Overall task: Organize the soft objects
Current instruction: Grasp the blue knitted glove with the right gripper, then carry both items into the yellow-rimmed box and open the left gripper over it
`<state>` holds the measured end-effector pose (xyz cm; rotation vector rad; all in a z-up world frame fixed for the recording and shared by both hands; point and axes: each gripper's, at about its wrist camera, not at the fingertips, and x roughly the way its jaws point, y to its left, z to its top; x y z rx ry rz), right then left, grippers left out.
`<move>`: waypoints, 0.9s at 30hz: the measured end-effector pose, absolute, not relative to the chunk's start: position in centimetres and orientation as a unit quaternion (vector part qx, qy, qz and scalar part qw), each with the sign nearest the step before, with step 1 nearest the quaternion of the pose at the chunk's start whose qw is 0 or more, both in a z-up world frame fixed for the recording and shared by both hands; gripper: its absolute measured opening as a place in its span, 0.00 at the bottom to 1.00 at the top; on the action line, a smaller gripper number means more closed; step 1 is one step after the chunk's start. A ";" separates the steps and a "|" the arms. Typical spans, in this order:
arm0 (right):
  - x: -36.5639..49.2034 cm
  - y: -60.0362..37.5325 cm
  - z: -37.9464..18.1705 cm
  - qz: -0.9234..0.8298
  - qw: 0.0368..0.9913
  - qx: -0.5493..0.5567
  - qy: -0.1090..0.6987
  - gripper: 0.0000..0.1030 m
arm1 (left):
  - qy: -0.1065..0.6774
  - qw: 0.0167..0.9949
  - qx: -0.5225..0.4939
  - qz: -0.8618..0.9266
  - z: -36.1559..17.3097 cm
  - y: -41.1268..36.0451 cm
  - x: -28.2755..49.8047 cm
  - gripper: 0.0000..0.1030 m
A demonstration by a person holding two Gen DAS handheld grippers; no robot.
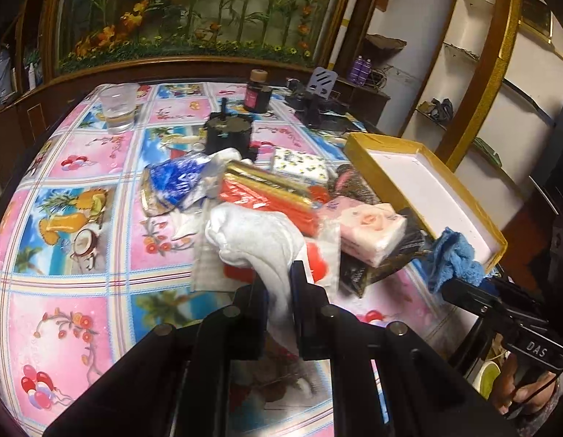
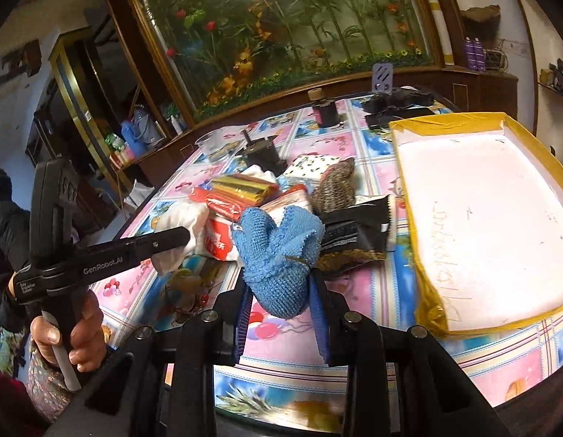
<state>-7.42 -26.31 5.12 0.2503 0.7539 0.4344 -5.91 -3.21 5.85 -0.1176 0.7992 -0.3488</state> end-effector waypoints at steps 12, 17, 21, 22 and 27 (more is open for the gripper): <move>-8.3 -34.3 5.9 0.151 0.912 0.199 0.327 0.31 | 0.371 0.893 -0.012 -0.253 8.5 -13.6 -5.2 0.11; -8.1 -38.1 5.8 0.111 0.911 0.225 0.327 0.31 | 0.377 0.878 -0.012 -0.293 8.9 -19.0 -3.3 0.11; -8.2 -40.9 6.1 0.085 0.913 0.238 0.320 0.31 | 0.379 0.872 -0.013 -0.309 8.7 -22.2 -1.4 0.11; -8.2 -41.4 6.2 0.079 0.914 0.240 0.318 0.31 | 0.383 0.870 -0.015 -0.310 8.4 -22.8 -0.8 0.11; -7.0 -43.7 6.5 0.059 0.911 0.251 0.323 0.31 | 0.414 0.857 -0.023 -0.305 6.9 -25.5 2.5 0.11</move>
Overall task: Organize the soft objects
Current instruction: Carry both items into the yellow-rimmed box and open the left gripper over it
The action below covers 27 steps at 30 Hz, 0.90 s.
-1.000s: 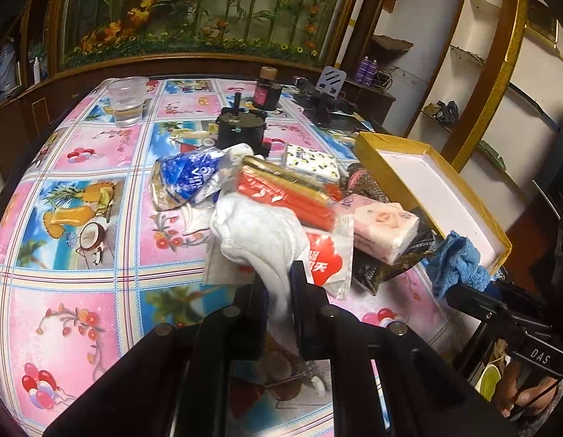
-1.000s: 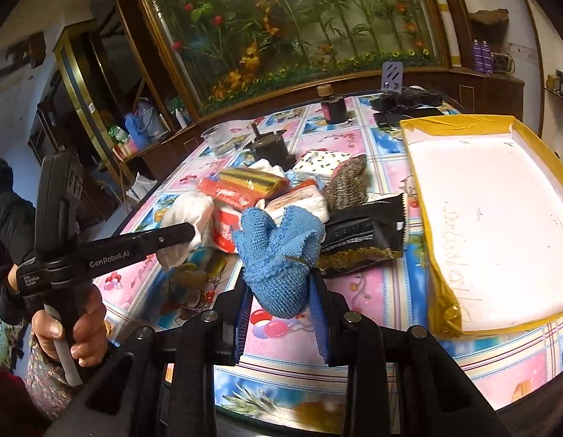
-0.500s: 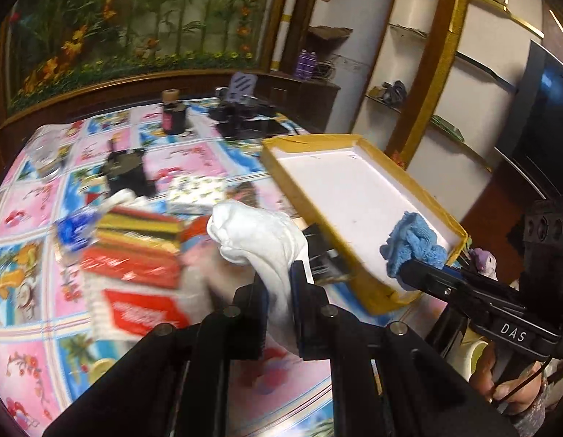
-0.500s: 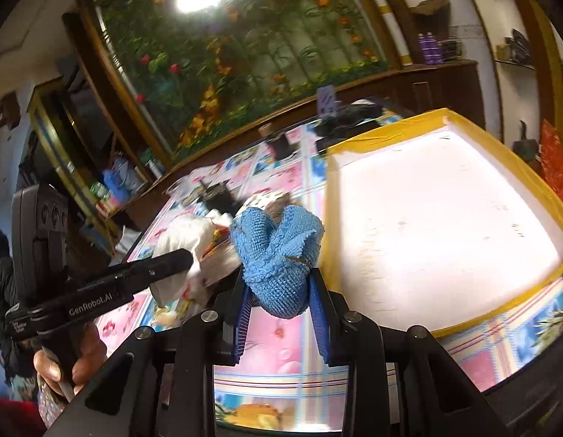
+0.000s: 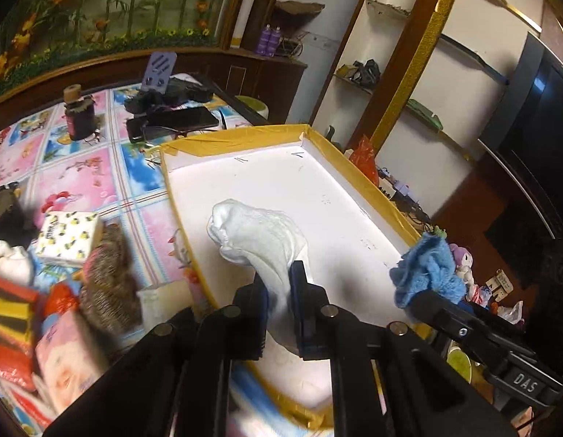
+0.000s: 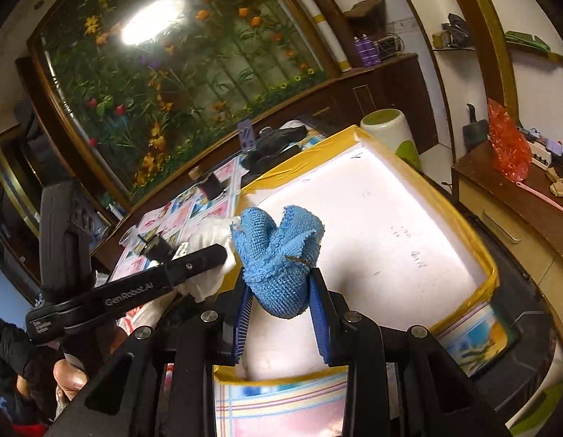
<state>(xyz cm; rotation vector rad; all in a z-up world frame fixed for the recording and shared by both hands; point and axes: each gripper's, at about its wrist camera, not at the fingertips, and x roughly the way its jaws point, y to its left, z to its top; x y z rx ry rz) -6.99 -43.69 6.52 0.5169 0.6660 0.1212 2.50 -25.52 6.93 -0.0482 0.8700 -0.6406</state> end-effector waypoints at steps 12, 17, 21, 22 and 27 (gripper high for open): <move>6.4 -45.1 6.8 0.003 0.887 0.214 0.409 0.31 | 0.464 0.841 -0.059 -0.271 3.7 -27.3 9.9 0.11; 11.5 -44.6 3.9 -0.007 0.865 0.211 0.455 0.33 | 0.483 0.828 -0.077 -0.276 2.9 -26.9 10.3 0.11; 13.2 -45.3 2.0 -0.019 0.851 0.231 0.471 0.34 | 0.481 0.829 -0.076 -0.275 2.9 -26.9 10.1 0.31; 13.4 -45.4 1.8 -0.019 0.850 0.235 0.471 0.35 | 0.478 0.831 -0.073 -0.276 3.0 -27.0 10.0 0.34; 13.5 -45.2 2.0 -0.034 0.858 0.229 0.459 0.60 | 0.464 0.839 -0.067 -0.276 3.7 -27.0 9.4 0.51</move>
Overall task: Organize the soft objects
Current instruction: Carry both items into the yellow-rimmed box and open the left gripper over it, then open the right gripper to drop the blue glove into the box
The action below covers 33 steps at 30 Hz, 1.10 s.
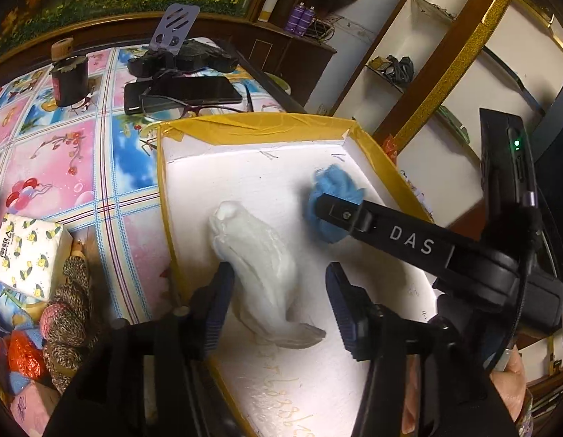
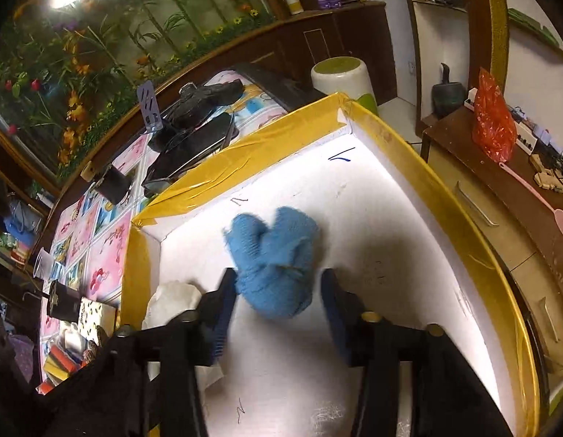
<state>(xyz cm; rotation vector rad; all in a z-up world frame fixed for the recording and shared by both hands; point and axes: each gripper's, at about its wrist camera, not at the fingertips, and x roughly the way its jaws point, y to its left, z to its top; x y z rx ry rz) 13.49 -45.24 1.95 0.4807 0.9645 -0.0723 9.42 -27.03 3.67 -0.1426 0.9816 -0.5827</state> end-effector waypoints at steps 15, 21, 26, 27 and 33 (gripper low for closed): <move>-0.7 -44.9 7.4 -0.034 0.906 0.273 0.322 0.67 | 0.395 0.871 -0.065 -0.285 7.7 -25.5 5.8 0.59; -4.3 -42.7 9.5 -0.015 0.917 0.257 0.305 0.67 | 0.364 0.885 -0.040 -0.287 9.6 -24.2 3.3 0.59; -5.3 -38.0 10.0 0.038 0.924 0.227 0.304 0.67 | 0.354 0.890 -0.044 -0.283 10.3 -20.6 1.8 0.60; -5.2 -37.0 10.0 0.048 0.924 0.220 0.308 0.67 | 0.353 0.892 -0.047 -0.279 10.3 -19.5 1.6 0.60; -5.0 -30.9 9.4 0.118 0.918 0.189 0.327 0.67 | 0.354 0.895 -0.069 -0.264 10.6 -11.2 0.2 0.60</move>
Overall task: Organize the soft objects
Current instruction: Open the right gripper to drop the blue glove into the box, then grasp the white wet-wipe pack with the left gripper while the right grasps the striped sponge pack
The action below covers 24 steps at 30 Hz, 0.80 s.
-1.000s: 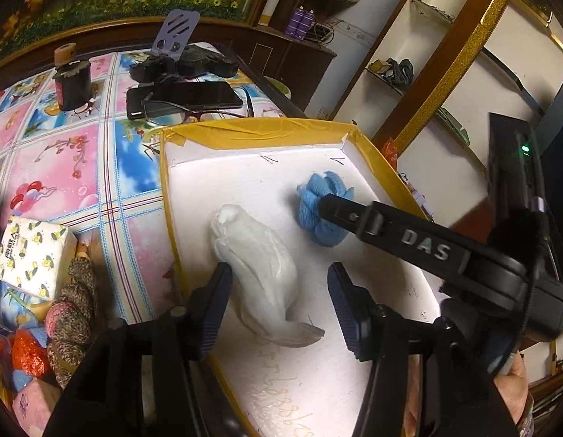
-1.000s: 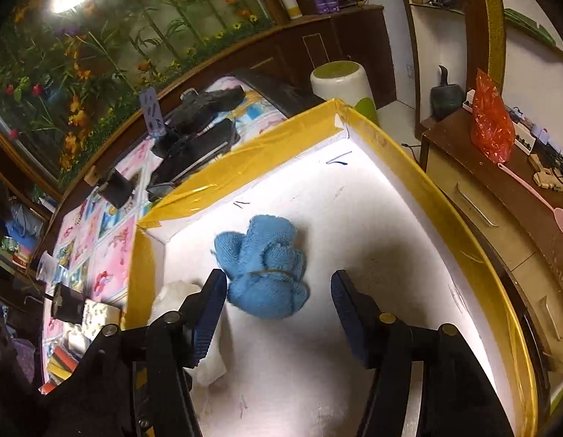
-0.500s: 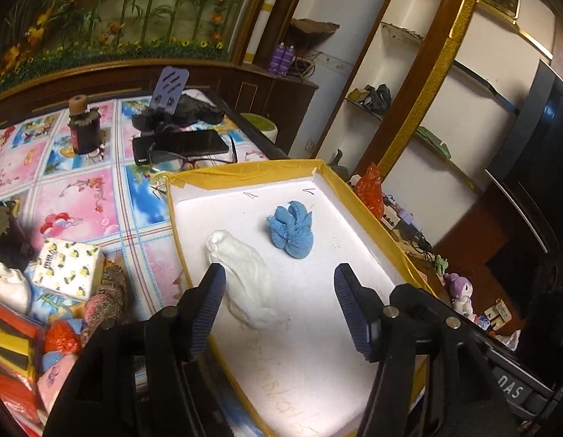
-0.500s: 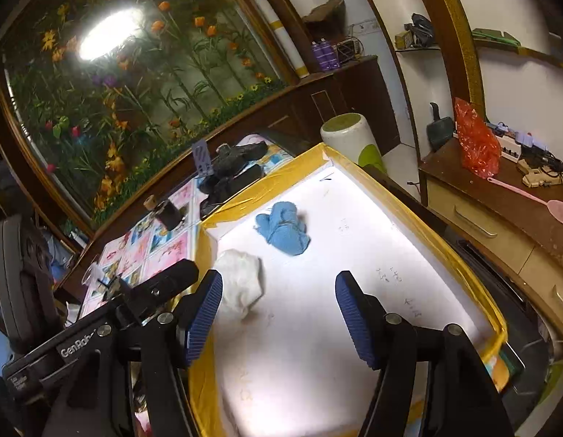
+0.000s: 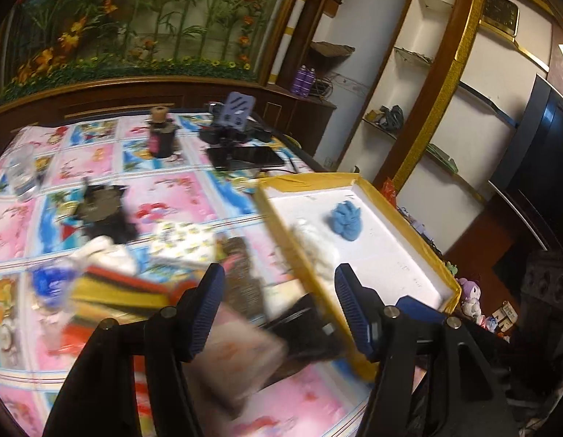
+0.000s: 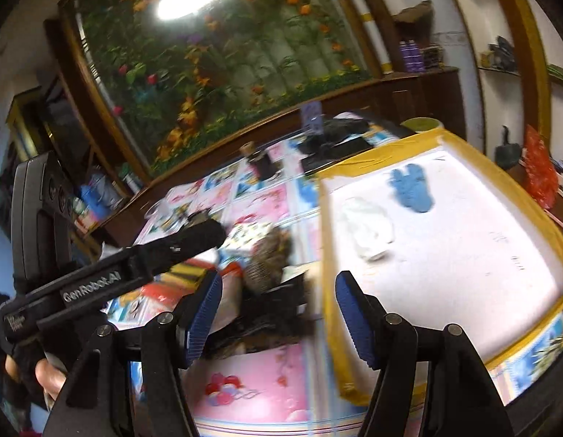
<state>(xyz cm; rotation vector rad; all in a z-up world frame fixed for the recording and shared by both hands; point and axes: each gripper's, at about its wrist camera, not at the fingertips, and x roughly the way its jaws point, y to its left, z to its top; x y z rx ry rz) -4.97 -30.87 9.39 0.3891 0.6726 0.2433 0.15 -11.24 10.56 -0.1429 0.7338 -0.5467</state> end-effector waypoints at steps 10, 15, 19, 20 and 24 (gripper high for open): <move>-2.9 -21.8 6.3 0.282 0.850 0.197 0.399 0.71 | 0.376 0.898 -0.188 -0.132 7.7 6.5 1.4 0.68; -1.6 -17.8 4.5 0.297 0.839 0.170 0.423 0.71 | 0.405 0.885 -0.192 -0.123 6.4 7.1 1.9 0.68; 0.7 -17.0 3.6 0.254 0.857 0.142 0.426 0.71 | 0.405 0.890 -0.168 -0.127 6.5 6.1 1.6 0.68; 1.3 -16.8 3.4 0.255 0.859 0.142 0.421 0.71 | 0.406 0.889 -0.166 -0.129 6.5 6.0 1.5 0.68; 1.1 -15.2 2.0 0.300 0.827 0.161 0.447 0.72 | 0.403 0.890 -0.170 -0.128 6.6 6.3 1.5 0.68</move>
